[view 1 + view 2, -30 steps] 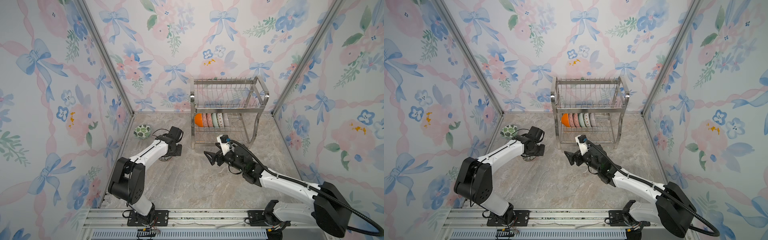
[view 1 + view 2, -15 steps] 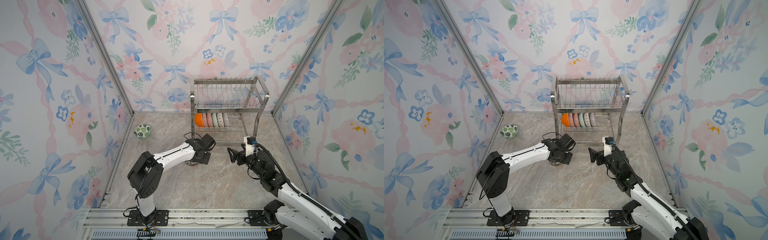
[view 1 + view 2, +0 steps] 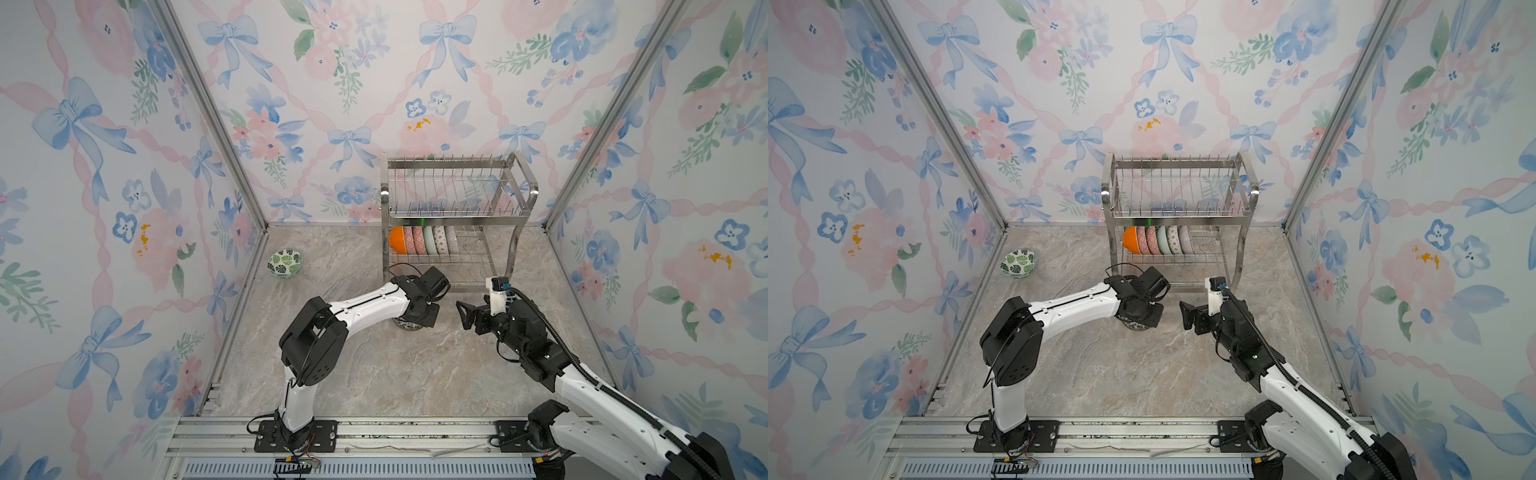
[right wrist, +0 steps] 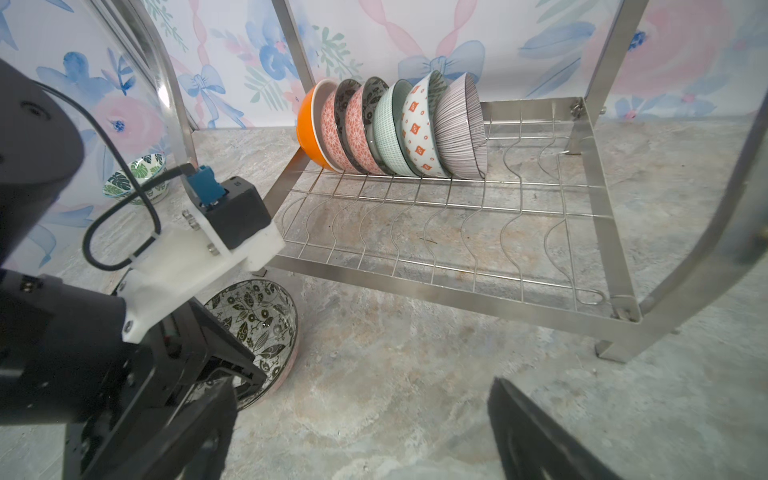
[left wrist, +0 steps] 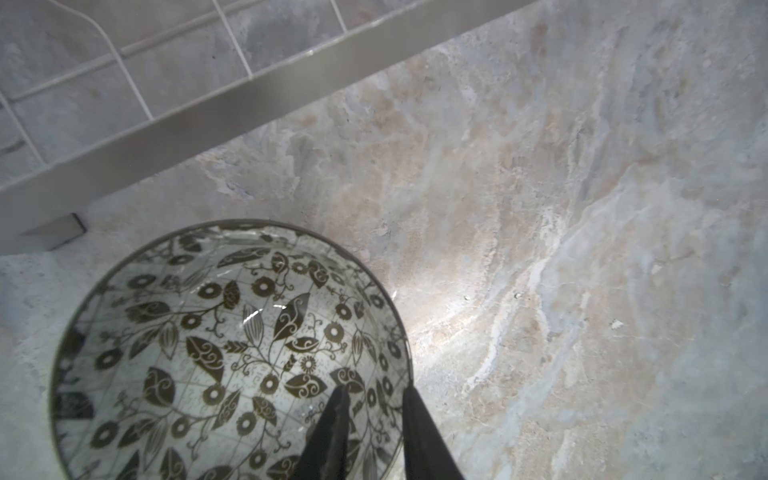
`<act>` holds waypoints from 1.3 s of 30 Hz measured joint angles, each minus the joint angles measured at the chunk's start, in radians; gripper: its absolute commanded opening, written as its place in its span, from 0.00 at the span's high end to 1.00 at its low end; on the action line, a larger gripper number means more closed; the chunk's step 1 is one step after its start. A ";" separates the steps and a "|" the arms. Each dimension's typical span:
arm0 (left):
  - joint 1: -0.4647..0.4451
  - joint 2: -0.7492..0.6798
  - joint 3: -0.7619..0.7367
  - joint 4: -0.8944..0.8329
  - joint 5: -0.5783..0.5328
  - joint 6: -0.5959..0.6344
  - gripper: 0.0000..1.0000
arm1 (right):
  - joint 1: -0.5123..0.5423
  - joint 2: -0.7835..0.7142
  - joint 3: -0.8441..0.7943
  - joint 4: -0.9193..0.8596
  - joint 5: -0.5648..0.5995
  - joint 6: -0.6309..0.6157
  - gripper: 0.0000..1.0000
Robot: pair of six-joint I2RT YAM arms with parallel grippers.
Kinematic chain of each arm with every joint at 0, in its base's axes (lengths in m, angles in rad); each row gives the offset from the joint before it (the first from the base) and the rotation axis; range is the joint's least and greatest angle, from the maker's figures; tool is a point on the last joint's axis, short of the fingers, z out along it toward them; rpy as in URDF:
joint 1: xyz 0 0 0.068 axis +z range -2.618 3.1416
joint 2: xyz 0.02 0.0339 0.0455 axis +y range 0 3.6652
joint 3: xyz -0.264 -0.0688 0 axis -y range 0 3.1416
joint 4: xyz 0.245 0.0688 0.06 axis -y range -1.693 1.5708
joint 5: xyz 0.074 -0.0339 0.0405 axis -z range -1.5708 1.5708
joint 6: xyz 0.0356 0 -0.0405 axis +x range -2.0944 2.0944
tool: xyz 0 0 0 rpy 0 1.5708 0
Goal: Load the bowls into the dish rack
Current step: 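Drag the black-leaf bowl with the left gripper toward the right gripper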
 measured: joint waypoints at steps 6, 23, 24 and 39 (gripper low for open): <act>0.005 -0.010 0.002 -0.002 -0.004 0.010 0.35 | 0.000 0.026 0.020 -0.019 -0.004 0.011 0.03; 0.420 -0.599 -0.325 0.111 0.163 0.006 0.02 | 0.235 0.219 0.183 -0.078 0.101 0.010 0.03; 0.465 -0.621 -0.378 0.137 0.206 -0.006 0.02 | 0.263 0.259 0.205 -0.080 0.112 0.010 0.04; 0.801 -0.787 -0.956 0.519 0.663 -0.287 0.02 | 0.474 0.819 0.675 -0.230 0.197 0.064 0.06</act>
